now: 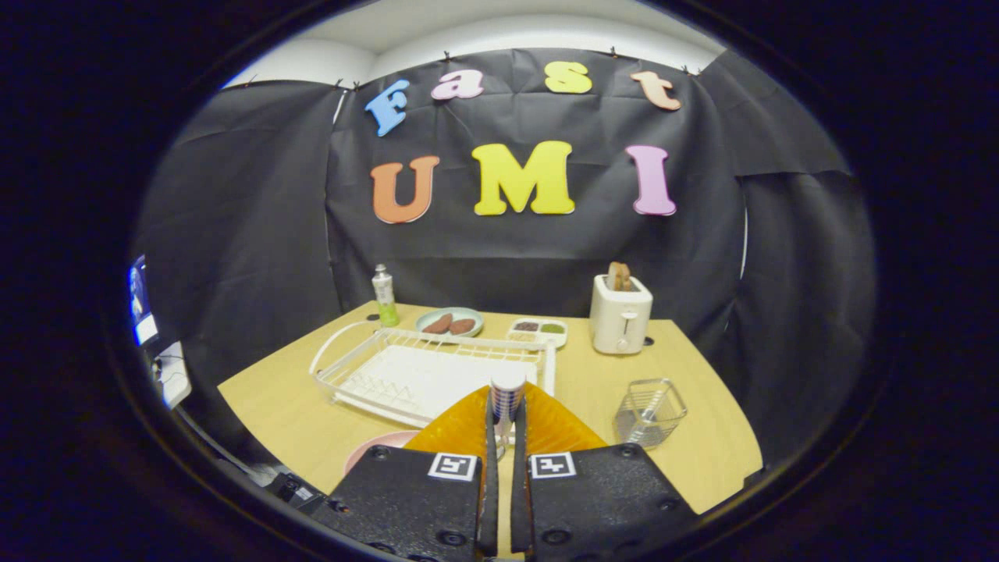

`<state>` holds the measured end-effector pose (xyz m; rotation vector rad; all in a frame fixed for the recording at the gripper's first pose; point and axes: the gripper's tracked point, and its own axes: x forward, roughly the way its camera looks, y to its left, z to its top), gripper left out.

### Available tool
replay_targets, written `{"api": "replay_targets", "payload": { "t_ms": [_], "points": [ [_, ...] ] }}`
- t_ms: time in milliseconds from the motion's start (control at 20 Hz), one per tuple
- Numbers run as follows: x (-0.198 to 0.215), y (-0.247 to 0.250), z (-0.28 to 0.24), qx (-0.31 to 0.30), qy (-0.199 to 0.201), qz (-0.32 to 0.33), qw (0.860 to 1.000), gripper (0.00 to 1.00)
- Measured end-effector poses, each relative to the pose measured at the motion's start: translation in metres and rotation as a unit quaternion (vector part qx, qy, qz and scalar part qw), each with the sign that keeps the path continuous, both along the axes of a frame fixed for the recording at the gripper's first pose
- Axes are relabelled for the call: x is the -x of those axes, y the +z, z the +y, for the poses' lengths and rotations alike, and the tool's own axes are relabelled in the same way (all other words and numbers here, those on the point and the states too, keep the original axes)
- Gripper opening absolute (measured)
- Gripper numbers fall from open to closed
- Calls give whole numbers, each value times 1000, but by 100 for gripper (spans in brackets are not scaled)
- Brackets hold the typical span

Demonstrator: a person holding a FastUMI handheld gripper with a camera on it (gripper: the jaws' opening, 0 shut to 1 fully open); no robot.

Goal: Take the plate from the dish rack, then take the spoon from the basket and place it into the plate.

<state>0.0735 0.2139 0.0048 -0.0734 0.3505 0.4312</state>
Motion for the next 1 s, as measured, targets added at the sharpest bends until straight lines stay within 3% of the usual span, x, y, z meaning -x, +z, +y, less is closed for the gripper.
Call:
{"api": "replay_targets", "payload": {
  "t_ms": [250, 550, 950, 1000],
  "points": [
    [15, -52, 63, 21, 33, 49, 998, 12],
    [19, -76, 94, -2, 38, 95, 995, 12],
    [22, -78, 90, -6, 33, 102, 994, 20],
    [20, -76, 84, -3, 23, 96, 995, 26]
  ]
}}
